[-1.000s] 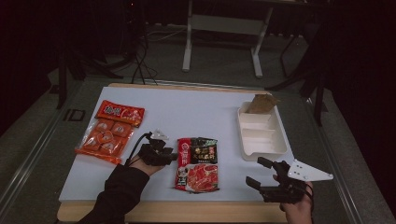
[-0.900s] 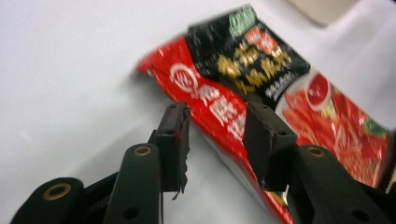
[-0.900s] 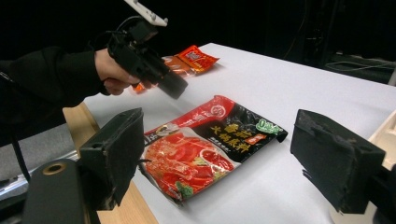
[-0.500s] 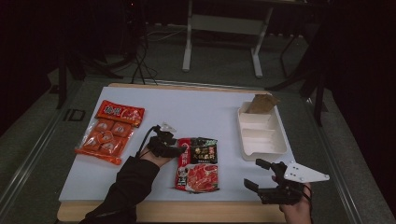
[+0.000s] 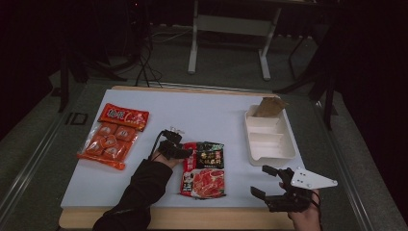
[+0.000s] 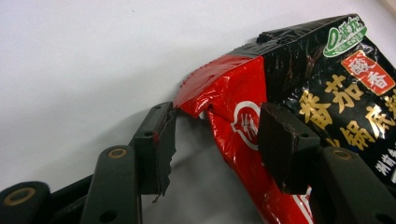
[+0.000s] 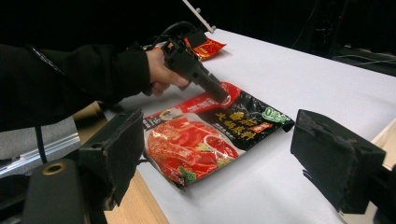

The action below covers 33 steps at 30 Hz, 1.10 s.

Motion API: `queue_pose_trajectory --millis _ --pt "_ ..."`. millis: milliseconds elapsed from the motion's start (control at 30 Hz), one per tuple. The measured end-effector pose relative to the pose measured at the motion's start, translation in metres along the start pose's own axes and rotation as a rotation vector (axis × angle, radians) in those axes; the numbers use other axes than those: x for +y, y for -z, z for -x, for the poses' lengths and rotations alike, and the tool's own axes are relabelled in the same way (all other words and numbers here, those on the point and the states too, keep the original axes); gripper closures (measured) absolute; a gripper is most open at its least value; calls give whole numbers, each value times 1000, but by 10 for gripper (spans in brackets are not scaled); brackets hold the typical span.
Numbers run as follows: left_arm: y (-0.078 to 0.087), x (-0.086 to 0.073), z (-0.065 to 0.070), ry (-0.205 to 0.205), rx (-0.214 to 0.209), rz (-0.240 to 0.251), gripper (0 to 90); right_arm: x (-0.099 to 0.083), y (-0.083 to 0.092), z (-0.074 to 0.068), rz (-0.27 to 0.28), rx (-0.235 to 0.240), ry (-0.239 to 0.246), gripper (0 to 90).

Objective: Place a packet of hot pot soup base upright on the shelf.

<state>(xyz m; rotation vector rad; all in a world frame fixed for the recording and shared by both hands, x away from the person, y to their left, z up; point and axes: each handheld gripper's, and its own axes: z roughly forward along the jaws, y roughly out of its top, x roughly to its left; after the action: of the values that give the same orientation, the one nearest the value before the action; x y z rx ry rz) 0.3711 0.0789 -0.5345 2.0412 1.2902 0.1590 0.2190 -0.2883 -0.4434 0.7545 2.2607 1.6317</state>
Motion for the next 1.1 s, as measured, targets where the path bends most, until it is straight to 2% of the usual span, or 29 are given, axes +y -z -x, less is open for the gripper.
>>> queue_pose_trajectory --millis 67,133,200,267,300,367,400,467,500,567,600,667,767,800,867,933,967,1067,1100 --pt "-1 -1 1 -25 9 2 535 0 0 0 -2 1 1 174" --pt "-1 -1 6 -30 3 -12 630 0 -1 0 -3 4 -1 174" --pt "-3 1 14 -71 40 -33 687 -1 -2 0 -10 7 -1 174" --pt "-3 2 16 -82 55 -47 738 -1 -3 0 -13 14 -2 174" --pt "-5 4 20 -96 80 -58 755 -1 -3 0 -13 16 -4 174" --pt "-5 4 20 -96 80 -58 771 -1 -4 0 -14 16 -4 174" --pt "-5 5 19 -95 66 -63 794 -1 -4 -1 -13 19 -6 174" --pt "-5 5 23 -103 75 -53 820 -1 -4 -1 -13 19 -4 174" --pt "-5 5 26 -120 84 -48 830 -1 -4 -1 -13 20 -4 174" --pt "-5 5 26 -120 84 -48 845 -2 -4 0 -13 21 -7 174" --pt "-2 8 31 -143 68 -22 865 -2 -4 1 -10 22 -14 174" --pt "3 9 32 -134 48 5 871 -1 -4 2 -7 21 -16 174" --pt "7 10 34 -136 42 20 872 -1 -4 2 -4 21 -12 174" --pt "11 11 34 -139 21 33 874 -1 -5 2 -9 18 -11 176" --pt "16 13 34 -117 -4 53 874 -1 -5 2 -11 11 -9 179" --pt "19 14 34 -114 -15 57 876 -1 -3 2 3 -11 -7 180" --pt "23 15 36 -112 -29 81 876 -1 -2 2 7 -14 -11 180" --pt "32 16 39 -102 -64 119 879 0 -1 -2 13 -54 46 180" --pt "32 16 39 -102 -64 119 879 0 -1 -2 13 -54 46 180"
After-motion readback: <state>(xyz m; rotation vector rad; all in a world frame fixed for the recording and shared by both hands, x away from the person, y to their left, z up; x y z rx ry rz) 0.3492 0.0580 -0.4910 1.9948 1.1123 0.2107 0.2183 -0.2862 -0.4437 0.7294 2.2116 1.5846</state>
